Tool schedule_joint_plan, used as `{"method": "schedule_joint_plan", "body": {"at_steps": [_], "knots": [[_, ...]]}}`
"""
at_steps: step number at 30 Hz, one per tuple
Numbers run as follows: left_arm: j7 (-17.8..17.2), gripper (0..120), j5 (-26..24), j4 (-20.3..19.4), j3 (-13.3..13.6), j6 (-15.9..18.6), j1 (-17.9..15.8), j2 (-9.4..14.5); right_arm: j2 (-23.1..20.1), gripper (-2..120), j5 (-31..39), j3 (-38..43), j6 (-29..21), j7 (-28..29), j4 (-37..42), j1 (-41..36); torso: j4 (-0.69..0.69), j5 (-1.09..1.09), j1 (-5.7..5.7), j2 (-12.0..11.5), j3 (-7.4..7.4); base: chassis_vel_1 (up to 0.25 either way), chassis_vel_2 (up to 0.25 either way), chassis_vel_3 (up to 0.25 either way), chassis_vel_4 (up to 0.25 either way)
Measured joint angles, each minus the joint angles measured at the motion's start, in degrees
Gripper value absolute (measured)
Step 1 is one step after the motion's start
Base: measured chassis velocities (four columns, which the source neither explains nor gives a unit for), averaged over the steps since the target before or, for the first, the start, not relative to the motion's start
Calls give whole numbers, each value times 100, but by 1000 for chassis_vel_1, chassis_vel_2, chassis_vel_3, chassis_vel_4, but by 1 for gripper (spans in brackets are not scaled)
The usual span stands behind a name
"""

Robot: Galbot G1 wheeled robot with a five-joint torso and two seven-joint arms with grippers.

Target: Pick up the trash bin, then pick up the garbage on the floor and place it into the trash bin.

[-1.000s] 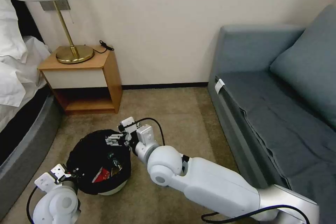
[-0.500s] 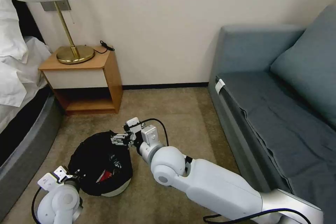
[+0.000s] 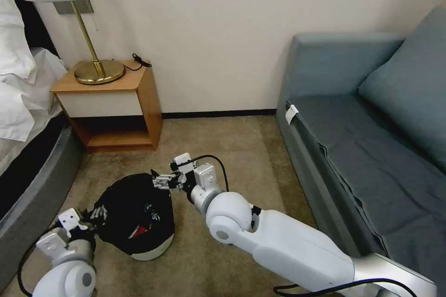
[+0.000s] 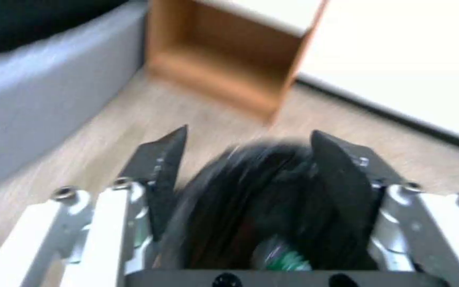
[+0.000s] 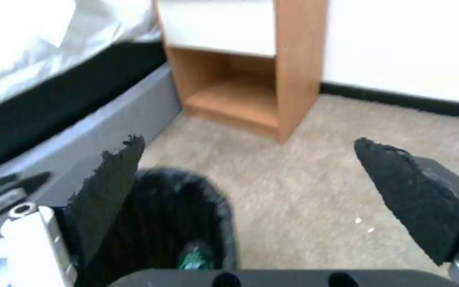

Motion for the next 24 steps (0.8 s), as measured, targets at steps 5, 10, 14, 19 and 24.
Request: {"method": "schedule_joint_plan", "body": {"at_steps": [5,10,14,19,24], "knots": [[784,93,211,-55,-98,-690,71,48,-673,100,-690,829,764,-280,364,-510,-1,1,0,0,0,0,0,0,0],[955,99,359,-210,-21,-861,157,45,-1113,100,-1622,1904,1104,-481,911,-1521,-2,2,0,0,0,0,0,0,0],[969,100,558,-388,150,-927,233,33,-1055,100,-2396,3136,1262,-561,1508,-2517,-5,1,0,0,0,0,0,0,0],[888,100,690,-635,392,-966,381,53,-439,100,-3697,4110,1376,-614,2143,-3917,-2,1,0,0,0,0,0,0,0],[795,100,810,-709,590,-1003,453,99,181,100,-4424,4368,1437,-590,2380,-4759,-2,-1,0,0,0,0,0,0,0]]}}
